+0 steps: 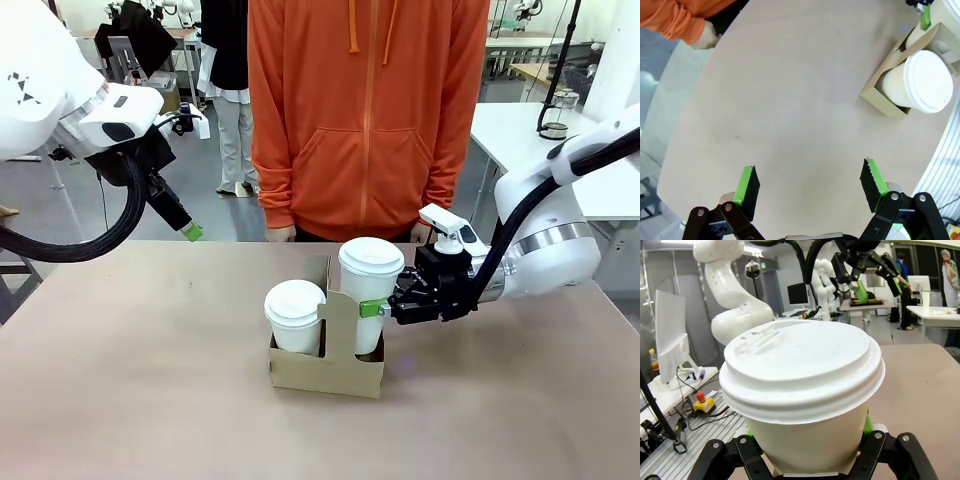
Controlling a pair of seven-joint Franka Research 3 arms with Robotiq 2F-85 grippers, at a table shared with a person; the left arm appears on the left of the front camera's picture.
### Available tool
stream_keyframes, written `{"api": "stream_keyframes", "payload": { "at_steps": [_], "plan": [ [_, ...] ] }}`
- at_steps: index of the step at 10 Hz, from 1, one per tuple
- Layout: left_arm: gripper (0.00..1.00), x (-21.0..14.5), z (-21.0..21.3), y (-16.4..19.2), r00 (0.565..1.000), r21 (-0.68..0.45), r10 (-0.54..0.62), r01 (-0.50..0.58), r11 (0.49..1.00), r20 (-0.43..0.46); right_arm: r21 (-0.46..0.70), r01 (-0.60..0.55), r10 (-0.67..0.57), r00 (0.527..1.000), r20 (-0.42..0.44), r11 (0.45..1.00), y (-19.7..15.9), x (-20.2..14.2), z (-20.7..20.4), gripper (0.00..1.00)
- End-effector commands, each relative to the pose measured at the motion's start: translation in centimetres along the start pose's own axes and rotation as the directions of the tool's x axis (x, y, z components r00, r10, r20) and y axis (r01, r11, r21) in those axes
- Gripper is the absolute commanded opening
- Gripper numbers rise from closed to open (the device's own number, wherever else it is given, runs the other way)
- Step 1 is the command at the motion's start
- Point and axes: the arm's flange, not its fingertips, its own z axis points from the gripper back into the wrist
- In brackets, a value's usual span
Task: Pour a drink into a cup and package it in a carrier.
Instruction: Insert the held 600 ml Paper Cup into the Cup Carrier.
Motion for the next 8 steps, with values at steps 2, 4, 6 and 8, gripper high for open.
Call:
{"api": "stream_keyframes", "payload": {
  "at_steps": [2, 4, 6, 8],
  "plan": [
    [1.00, 0.1, 0.3, -0.1, 1.000, 0.006, 0.012, -0.011, 1.000, -0.017, 0.052, 0.003, -0.002, 1.000, -0.015, 0.999, -1.0, -0.8, 0.8, 0.80],
    [1.00, 0.1, 0.3, -0.1, 1.000, 0.006, 0.012, -0.011, 1.000, -0.017, 0.078, -0.005, 0.009, 0.999, -0.039, 0.997, -1.3, -1.9, 0.9, 0.80],
    [1.00, 0.1, 0.3, -0.1, 1.000, 0.006, 0.012, -0.011, 1.000, -0.017, 0.117, -0.021, 0.026, 0.999, -0.045, 0.993, -1.8, -2.8, 0.5, 0.80],
    [1.00, 0.1, 0.3, -0.1, 1.000, 0.006, 0.012, -0.011, 1.000, -0.017, 0.150, -0.020, 0.029, 0.998, -0.057, 0.989, -2.3, -3.7, 0.3, 0.80]
  ]
}}
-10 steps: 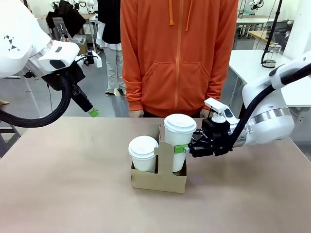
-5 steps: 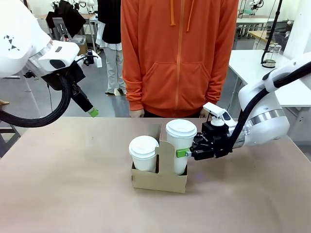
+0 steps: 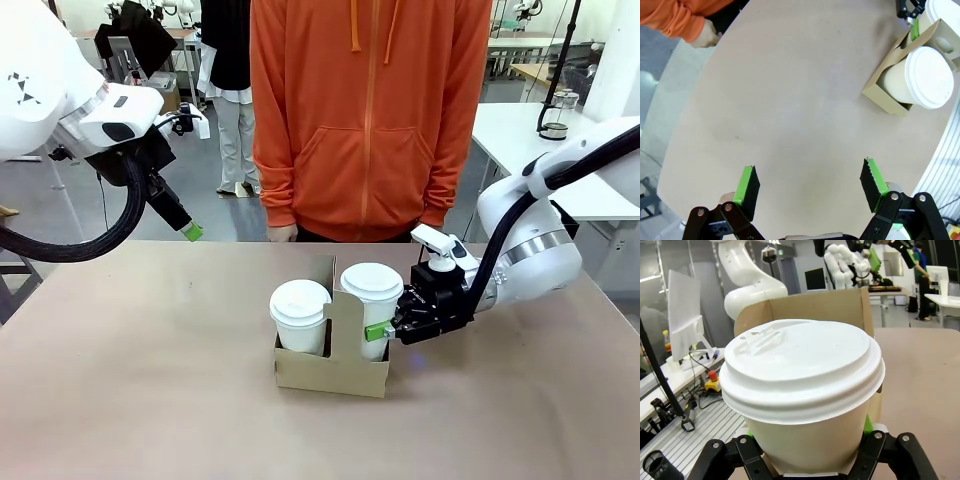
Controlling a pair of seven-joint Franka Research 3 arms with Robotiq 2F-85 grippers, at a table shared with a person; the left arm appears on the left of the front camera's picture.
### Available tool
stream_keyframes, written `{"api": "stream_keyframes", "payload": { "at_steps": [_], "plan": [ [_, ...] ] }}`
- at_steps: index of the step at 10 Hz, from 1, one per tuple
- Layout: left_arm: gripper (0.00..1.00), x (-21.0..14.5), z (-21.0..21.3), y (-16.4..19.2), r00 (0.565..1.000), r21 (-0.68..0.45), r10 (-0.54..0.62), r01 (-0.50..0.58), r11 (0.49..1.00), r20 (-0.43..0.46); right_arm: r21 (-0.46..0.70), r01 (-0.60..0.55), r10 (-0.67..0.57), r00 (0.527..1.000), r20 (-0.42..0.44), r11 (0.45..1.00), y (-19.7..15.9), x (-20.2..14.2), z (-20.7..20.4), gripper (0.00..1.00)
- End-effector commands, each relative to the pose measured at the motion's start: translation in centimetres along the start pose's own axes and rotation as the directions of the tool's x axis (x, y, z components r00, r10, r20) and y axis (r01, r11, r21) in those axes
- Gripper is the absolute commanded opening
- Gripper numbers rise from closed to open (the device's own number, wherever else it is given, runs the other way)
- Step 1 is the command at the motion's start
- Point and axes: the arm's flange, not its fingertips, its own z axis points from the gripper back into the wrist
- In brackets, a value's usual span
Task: Pour a drink into a cup and package it in a carrier.
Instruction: Insert the held 600 ml Paper Cup into the Cup Carrier.
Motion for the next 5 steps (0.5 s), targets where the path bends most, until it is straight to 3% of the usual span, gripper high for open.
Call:
{"api": "stream_keyframes", "payload": {
  "at_steps": [1, 4, 5],
  "plan": [
    [1.00, 0.11, 0.28, -0.08, 1.000, 0.006, 0.011, -0.011, 1.000, -0.017, 0.063, -0.051, 0.052, 0.999, -0.014, 0.997, -0.72, -0.52, 0.10, 0.80],
    [1.00, 0.11, 0.28, -0.08, 1.000, 0.006, 0.011, -0.011, 1.000, -0.017, 0.059, -0.087, 0.089, 0.995, -0.040, 0.994, -1.00, -0.96, 0.29, 0.80],
    [1.00, 0.11, 0.28, -0.08, 1.000, 0.006, 0.011, -0.011, 1.000, -0.017, 0.057, -0.111, 0.114, 0.992, -0.049, 0.992, -0.97, -0.83, 0.37, 1.00]
  ]
}}
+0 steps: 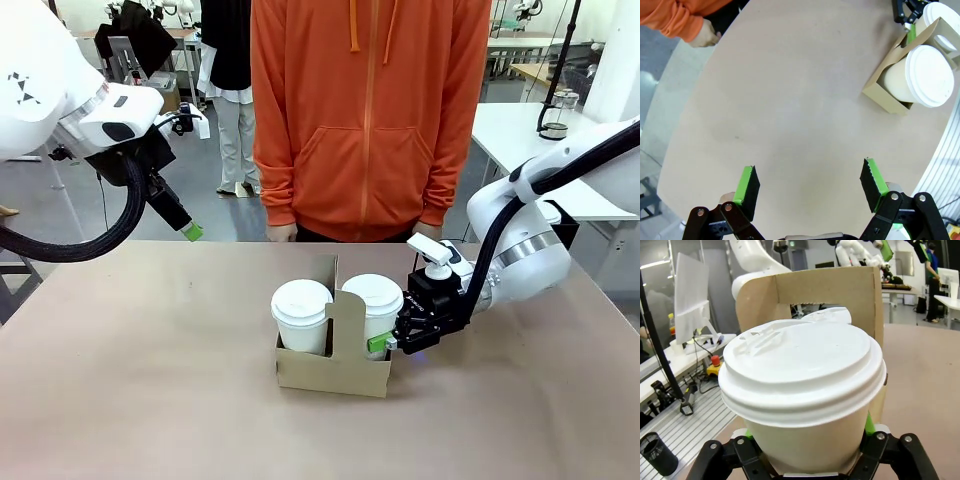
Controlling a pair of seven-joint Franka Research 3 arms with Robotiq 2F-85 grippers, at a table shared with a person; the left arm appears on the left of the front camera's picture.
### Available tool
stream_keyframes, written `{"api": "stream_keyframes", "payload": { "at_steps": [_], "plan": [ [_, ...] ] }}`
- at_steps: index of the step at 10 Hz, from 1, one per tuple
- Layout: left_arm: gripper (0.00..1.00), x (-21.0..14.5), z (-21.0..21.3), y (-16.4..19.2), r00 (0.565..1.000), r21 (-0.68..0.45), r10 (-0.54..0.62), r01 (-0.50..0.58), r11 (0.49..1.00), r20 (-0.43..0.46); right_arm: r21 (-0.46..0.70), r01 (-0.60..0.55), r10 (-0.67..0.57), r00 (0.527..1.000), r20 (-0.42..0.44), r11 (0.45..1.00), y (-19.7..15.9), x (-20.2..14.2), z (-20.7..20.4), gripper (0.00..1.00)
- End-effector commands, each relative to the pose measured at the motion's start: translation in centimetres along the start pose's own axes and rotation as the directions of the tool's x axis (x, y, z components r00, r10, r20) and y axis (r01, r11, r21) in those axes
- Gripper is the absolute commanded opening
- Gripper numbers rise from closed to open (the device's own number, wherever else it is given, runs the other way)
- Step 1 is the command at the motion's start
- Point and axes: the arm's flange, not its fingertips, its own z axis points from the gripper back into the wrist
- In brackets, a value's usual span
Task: Pour a drink into a cup and package it in a carrier.
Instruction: Insert the held 600 ml Paper Cup into the Cup Carrier.
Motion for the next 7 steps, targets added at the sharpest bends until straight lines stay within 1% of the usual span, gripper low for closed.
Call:
{"api": "stream_keyframes", "payload": {
  "at_steps": [1, 3, 7],
  "plan": [
    [1.00, 0.1, 0.3, -0.1, 1.000, 0.006, 0.011, -0.011, 1.000, -0.017, 0.010, -0.058, 0.059, 0.998, -0.034, 0.998, 0.0, 0.3, 0.4, 1.00],
    [1.00, 0.1, 0.3, -0.1, 1.000, 0.006, 0.011, -0.011, 1.000, -0.017, -0.017, -0.073, 0.072, 0.995, -0.073, 0.997, 0.4, 1.0, 1.3, 1.00],
    [1.00, 0.1, 0.3, -0.1, 1.000, 0.006, 0.011, -0.011, 1.000, -0.017, -0.118, -0.086, 0.070, 0.988, -0.134, 0.989, 0.8, 2.6, 5.8, 1.00]
  ]
}}
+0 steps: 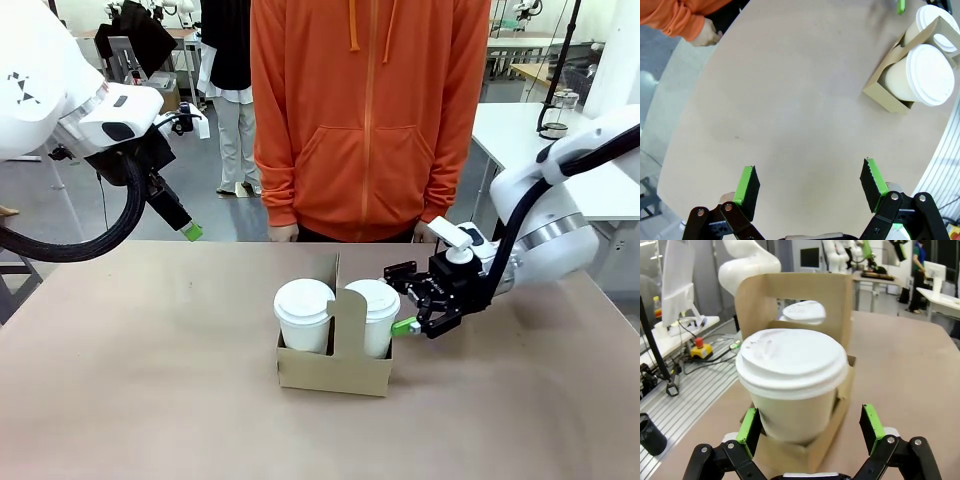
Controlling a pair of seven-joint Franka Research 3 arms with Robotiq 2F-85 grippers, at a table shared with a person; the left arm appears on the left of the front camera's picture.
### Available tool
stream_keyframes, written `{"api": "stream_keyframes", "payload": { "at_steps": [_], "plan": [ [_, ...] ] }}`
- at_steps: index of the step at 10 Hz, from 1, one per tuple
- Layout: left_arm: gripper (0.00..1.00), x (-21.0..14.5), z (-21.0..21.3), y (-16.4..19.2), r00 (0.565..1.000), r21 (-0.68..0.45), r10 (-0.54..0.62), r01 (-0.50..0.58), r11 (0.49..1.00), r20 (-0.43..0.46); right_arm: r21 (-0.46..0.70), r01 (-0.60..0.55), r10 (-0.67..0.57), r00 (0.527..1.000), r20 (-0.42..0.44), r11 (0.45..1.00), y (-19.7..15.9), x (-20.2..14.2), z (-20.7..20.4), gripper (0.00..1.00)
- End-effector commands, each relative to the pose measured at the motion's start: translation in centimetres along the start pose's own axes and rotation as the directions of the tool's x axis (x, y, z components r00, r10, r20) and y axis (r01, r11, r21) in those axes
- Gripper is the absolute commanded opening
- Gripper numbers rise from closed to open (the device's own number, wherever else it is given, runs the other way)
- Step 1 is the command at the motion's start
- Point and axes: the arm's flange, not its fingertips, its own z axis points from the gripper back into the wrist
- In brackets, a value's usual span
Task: Pour a drink into a cup and package it in a carrier.
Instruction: Insert the held 600 ml Paper Cup into the Cup Carrier.
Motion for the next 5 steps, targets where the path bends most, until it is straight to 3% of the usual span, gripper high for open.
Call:
{"api": "stream_keyframes", "payload": {
  "at_steps": [1, 3, 4, 5],
  "plan": [
    [1.00, 0.1, 0.2, -0.1, 1.000, 0.006, 0.011, -0.010, 1.000, -0.017, -0.060, 0.007, -0.010, 0.999, -0.047, 0.998, 1.1, 1.0, 2.4, 1.00],
    [1.00, 0.1, 0.2, -0.1, 1.000, 0.006, 0.011, -0.010, 1.000, -0.017, -0.205, 0.105, -0.123, 0.989, -0.077, 0.973, 2.9, 3.1, 6.8, 1.00],
    [1.00, 0.1, 0.2, -0.1, 1.000, 0.006, 0.011, -0.010, 1.000, -0.017, -0.305, 0.185, -0.209, 0.977, -0.049, 0.934, 4.6, 4.7, 9.7, 1.00],
    [1.00, 0.1, 0.2, -0.1, 1.000, 0.006, 0.011, -0.010, 1.000, -0.017, -0.443, 0.293, -0.337, 0.941, -0.021, 0.847, 7.5, 6.5, 12.9, 1.00]
  ]
}}
